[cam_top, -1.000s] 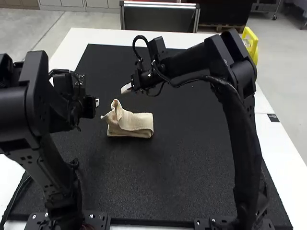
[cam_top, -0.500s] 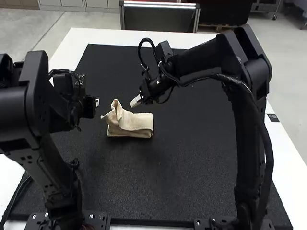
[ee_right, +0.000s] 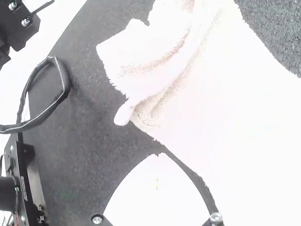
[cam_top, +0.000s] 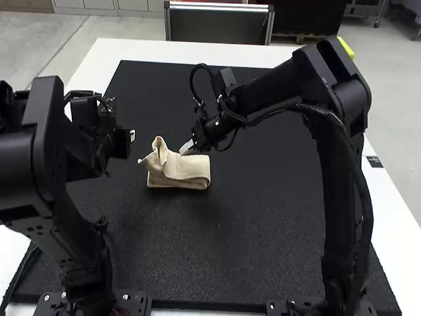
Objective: Fold the towel.
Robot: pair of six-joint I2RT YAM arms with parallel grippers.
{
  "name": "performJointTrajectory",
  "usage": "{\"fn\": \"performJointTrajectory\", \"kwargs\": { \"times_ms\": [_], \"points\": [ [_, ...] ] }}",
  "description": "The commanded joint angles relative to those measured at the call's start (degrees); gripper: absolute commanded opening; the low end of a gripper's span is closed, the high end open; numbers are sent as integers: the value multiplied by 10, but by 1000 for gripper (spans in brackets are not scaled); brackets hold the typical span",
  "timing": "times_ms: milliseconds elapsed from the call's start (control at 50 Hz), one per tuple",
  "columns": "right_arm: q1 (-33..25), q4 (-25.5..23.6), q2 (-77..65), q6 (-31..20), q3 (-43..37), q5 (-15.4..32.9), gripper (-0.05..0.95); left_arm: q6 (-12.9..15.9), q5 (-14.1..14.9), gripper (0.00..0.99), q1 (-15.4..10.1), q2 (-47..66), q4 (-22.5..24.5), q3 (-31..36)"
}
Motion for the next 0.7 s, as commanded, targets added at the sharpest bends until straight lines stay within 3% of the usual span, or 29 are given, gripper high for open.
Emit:
{"fn": "performJointTrajectory", "kwargs": {
  "times_ms": [0, 680],
  "points": [
    [16, 10, 20, 0, 6, 4, -20, -6, 0, 449, 6, -15, 0, 2],
    [52, 42, 86, 21, 60, 4, -20, -21, 0, 452, 6, -22, 4, -4]
  ]
}}
